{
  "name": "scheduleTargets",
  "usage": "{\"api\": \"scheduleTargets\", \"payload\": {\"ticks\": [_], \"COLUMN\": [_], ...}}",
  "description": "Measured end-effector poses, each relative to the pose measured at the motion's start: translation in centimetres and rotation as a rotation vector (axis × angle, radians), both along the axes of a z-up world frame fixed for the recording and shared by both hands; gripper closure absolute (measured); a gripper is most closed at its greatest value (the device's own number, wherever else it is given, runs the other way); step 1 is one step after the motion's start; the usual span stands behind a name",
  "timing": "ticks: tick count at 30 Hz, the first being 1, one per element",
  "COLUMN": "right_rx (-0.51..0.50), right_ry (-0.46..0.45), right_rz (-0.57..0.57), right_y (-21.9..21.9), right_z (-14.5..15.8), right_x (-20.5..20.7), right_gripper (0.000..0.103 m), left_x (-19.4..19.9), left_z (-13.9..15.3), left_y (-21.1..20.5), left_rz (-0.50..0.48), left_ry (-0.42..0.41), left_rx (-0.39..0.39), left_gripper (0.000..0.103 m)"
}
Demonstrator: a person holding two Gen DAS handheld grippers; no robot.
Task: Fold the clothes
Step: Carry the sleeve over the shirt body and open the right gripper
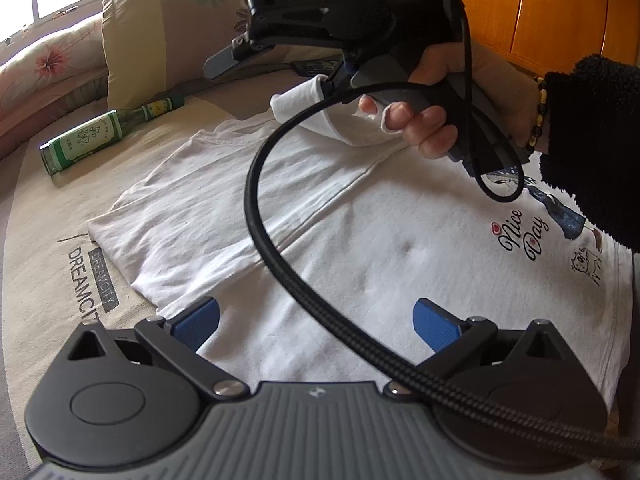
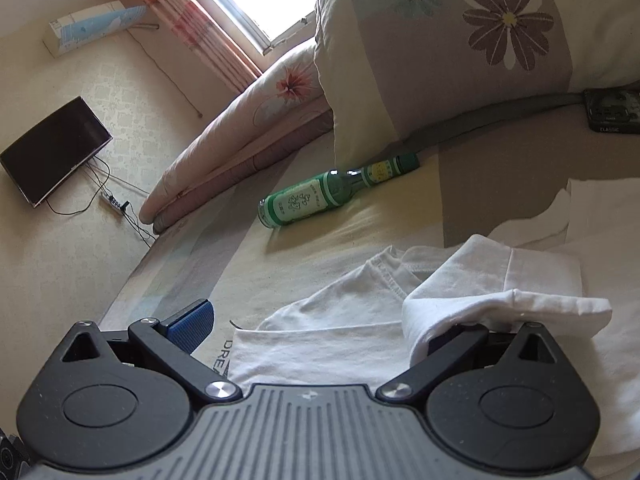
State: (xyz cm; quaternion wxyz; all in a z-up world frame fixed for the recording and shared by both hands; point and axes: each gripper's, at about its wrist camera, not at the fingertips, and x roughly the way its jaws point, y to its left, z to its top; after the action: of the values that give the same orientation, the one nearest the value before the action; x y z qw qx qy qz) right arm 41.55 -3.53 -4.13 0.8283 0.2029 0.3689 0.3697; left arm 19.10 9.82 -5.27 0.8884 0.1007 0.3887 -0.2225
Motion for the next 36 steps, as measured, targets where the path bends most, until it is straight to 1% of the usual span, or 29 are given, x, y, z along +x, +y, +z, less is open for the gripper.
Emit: {"api": "scheduleTargets", "payload": {"ticks": [2,6,8,10,13,16,18,22,25,27,30,33,34,36], "right_rx": [-0.008,0.011,0.021,0.014,0.071,0.15,0.15,0.117,0.081,0.091,0.146,0.17,0.162,0.109], "right_ry": [0.027,0.082,0.096,0.086,0.111,0.164,0.188,0.172,0.16,0.148,0.094,0.029,0.005,-0.043], "right_rz": [0.007,-0.021,-0.045,-0.084,-0.147,-0.221,-0.248,-0.228,-0.207,-0.221,-0.227,-0.197,-0.177,-0.146], "right_y": [0.2,-0.6,-1.6,-2.8,-4.6,-5.6,-5.6,-5.0,-4.9,-5.4,-6.1,-5.8,-5.3,-4.2], "right_z": [-0.8,-2.3,-2.5,-2.4,-2.5,-3.0,-3.3,-3.2,-3.2,-3.2,-2.6,-1.4,-0.9,0.1], "right_x": [0.0,-0.1,-0.2,-0.2,0.6,1.7,2.2,1.9,1.8,1.6,1.4,1.2,1.2,1.0], "right_gripper": [0.0,0.0,0.0,0.0,0.0,0.0,0.0,0.0,0.0,0.0,0.0,0.0,0.0,0.0], "left_x": [0.0,0.1,0.1,0.2,0.2,0.1,0.2,0.2,0.3,0.4,0.3,0.3,0.3,0.4], "left_z": [-0.1,-0.2,-0.3,-0.3,-0.4,-0.5,-0.5,-0.6,-1.1,-1.3,-1.1,-1.0,-1.1,-1.3], "left_y": [0.0,-0.1,-0.1,-0.2,-0.2,-0.3,-0.3,-0.1,-0.3,-0.4,-0.2,-0.1,-0.2,-0.3], "left_rz": [0.0,0.0,0.0,0.0,-0.004,-0.014,-0.013,-0.007,-0.005,-0.007,-0.01,-0.006,-0.005,-0.005], "left_ry": [0.002,0.007,0.01,0.012,0.015,0.018,0.019,0.025,0.039,0.045,0.041,0.038,0.039,0.045], "left_rx": [0.003,0.01,0.013,0.016,0.016,0.013,0.019,0.021,0.042,0.052,0.039,0.034,0.037,0.045], "left_gripper": [0.001,0.001,0.001,0.001,0.001,0.001,0.001,0.001,0.001,0.001,0.001,0.001,0.001,0.001]}}
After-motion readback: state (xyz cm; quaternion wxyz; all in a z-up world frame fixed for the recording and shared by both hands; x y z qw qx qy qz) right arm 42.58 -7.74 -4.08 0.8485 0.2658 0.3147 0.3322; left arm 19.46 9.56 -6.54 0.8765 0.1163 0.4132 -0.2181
